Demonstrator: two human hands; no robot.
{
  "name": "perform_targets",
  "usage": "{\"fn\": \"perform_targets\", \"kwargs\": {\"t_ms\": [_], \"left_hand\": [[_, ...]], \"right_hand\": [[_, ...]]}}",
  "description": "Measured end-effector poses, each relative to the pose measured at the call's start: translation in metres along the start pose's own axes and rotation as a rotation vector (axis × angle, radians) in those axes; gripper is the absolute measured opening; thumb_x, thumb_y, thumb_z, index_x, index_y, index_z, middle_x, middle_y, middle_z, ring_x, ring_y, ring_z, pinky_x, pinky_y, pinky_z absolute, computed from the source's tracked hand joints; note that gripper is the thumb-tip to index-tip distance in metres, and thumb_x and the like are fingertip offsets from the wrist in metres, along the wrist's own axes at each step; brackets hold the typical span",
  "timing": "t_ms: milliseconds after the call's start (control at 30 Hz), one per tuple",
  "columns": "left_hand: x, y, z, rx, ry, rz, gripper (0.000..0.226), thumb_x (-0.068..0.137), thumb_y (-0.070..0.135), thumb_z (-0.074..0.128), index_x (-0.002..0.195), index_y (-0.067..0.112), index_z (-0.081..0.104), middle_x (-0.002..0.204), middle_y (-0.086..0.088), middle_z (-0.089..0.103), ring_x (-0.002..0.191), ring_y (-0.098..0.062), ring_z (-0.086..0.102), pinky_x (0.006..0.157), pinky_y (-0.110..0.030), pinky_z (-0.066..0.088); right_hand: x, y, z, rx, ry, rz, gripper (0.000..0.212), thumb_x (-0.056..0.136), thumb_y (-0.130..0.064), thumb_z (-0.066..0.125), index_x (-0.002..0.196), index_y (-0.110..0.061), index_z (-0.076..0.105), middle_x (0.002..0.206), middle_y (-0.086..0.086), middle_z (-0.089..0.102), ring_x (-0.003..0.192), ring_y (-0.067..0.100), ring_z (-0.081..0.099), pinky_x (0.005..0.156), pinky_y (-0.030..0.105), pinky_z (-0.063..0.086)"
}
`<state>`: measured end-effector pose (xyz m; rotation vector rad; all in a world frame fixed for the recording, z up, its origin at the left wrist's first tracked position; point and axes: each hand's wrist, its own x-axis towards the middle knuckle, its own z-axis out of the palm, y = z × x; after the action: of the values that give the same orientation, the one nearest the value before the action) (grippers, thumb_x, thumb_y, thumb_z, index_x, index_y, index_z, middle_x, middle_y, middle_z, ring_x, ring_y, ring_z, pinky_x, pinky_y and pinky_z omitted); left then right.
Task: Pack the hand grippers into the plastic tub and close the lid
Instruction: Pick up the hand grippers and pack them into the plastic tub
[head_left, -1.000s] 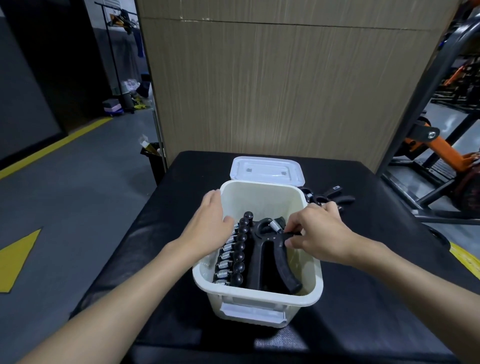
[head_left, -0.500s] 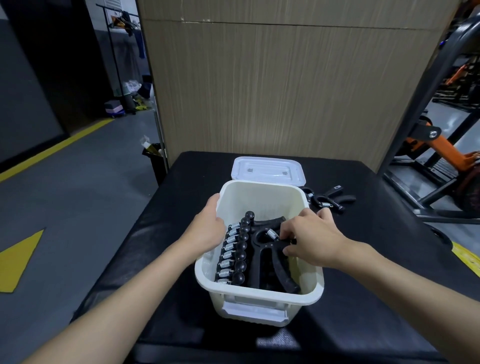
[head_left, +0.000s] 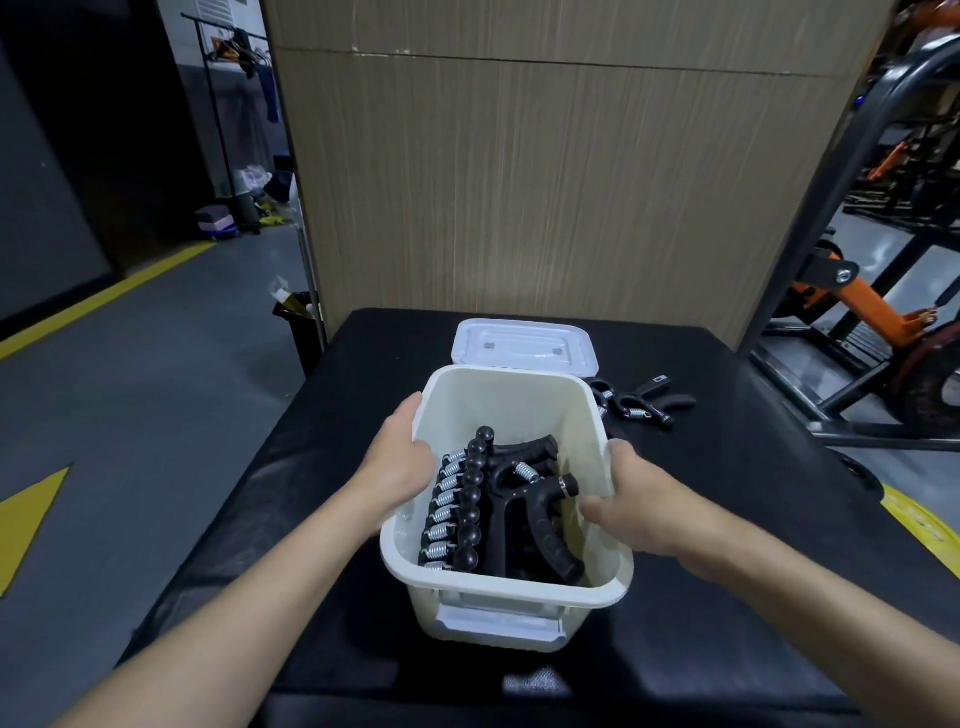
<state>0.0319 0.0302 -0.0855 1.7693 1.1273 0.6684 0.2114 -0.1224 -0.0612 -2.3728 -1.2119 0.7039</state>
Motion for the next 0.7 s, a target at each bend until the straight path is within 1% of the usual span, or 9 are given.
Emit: {"fn": "perform_targets", "kwargs": {"t_ms": [100,200,300,367,433,500,567,633,700], "left_hand": [[-0.002,-0.003,0.001,-0.014,0.043,-0.038,0.065,0.09,-0.008,0.031,0.146,0.024,0.039,0.109,0.014,0.06,0.092,-0.004,0.057,0.073,-0.016,0.046],[-0.008,-0.007,0.006,-0.043,0.1,-0.073,0.067,0.088,-0.005,0.03,0.146,0.029,0.035,0.124,0.006,0.058,0.106,-0.019,0.057,0.093,-0.037,0.05],[-0.008,-0.011,0.009,-0.06,0.14,-0.111,0.06,0.087,0.0,0.034,0.139,0.03,0.032,0.126,-0.001,0.05,0.105,-0.022,0.053,0.094,-0.043,0.05],[-0.004,-0.009,0.004,-0.009,0.166,-0.122,0.05,0.088,0.005,0.04,0.134,0.024,0.033,0.126,-0.003,0.041,0.1,-0.021,0.049,0.09,-0.041,0.049],[0.006,-0.005,-0.004,0.1,0.192,-0.085,0.045,0.089,0.009,0.047,0.132,0.018,0.036,0.132,-0.005,0.036,0.097,-0.02,0.047,0.083,-0.034,0.047],[0.019,-0.001,-0.012,0.217,0.184,0.001,0.049,0.091,0.01,0.048,0.138,0.014,0.038,0.144,-0.005,0.032,0.101,-0.017,0.046,0.077,-0.026,0.04],[0.035,0.004,-0.018,0.324,0.144,0.087,0.053,0.092,0.01,0.049,0.144,0.012,0.037,0.151,-0.003,0.031,0.113,-0.017,0.047,0.084,-0.022,0.035],[0.052,0.007,-0.022,0.42,0.083,0.153,0.053,0.092,0.011,0.049,0.145,0.011,0.04,0.152,-0.004,0.035,0.128,-0.02,0.044,0.093,-0.022,0.032],[0.065,0.01,-0.022,0.461,0.022,0.17,0.051,0.092,0.011,0.048,0.143,0.012,0.044,0.148,-0.006,0.042,0.131,-0.023,0.045,0.097,-0.025,0.034]], "right_hand": [[-0.002,-0.004,0.006,-0.047,0.073,-0.047,0.028,0.086,-0.009,0.047,0.114,-0.011,0.043,0.106,0.008,0.062,0.095,0.027,0.061,0.08,0.039,0.053],[0.005,-0.011,0.004,-0.059,0.108,-0.079,0.031,0.082,-0.002,0.042,0.111,-0.01,0.047,0.1,0.009,0.063,0.091,0.029,0.06,0.081,0.042,0.054],[0.015,-0.02,-0.004,-0.064,0.109,-0.102,0.043,0.084,-0.002,0.041,0.126,-0.009,0.049,0.115,0.011,0.063,0.106,0.031,0.059,0.091,0.042,0.05],[0.023,-0.022,-0.009,-0.042,0.114,-0.11,0.046,0.084,-0.002,0.041,0.129,-0.008,0.05,0.12,0.01,0.063,0.111,0.031,0.058,0.095,0.042,0.049],[0.029,-0.019,-0.012,-0.013,0.122,-0.118,0.043,0.08,-0.001,0.041,0.118,-0.012,0.057,0.11,0.007,0.067,0.103,0.029,0.062,0.088,0.042,0.053],[0.033,-0.01,-0.013,0.012,0.124,-0.113,0.029,0.081,-0.005,0.042,0.101,-0.016,0.059,0.096,0.002,0.067,0.086,0.022,0.063,0.072,0.035,0.055],[0.024,0.0,-0.017,-0.018,0.113,-0.076,0.009,0.086,-0.014,0.045,0.091,-0.018,0.052,0.083,0.0,0.061,0.068,0.016,0.058,0.055,0.028,0.046],[0.009,0.008,-0.018,-0.051,0.028,-0.028,0.01,0.09,-0.021,0.046,0.099,-0.019,0.048,0.079,0.004,0.066,0.056,0.019,0.06,0.05,0.029,0.05],[-0.006,0.011,-0.016,-0.064,-0.041,-0.012,0.016,0.091,-0.017,0.04,0.105,-0.018,0.047,0.069,0.01,0.072,0.048,0.023,0.065,0.056,0.032,0.057]]}}
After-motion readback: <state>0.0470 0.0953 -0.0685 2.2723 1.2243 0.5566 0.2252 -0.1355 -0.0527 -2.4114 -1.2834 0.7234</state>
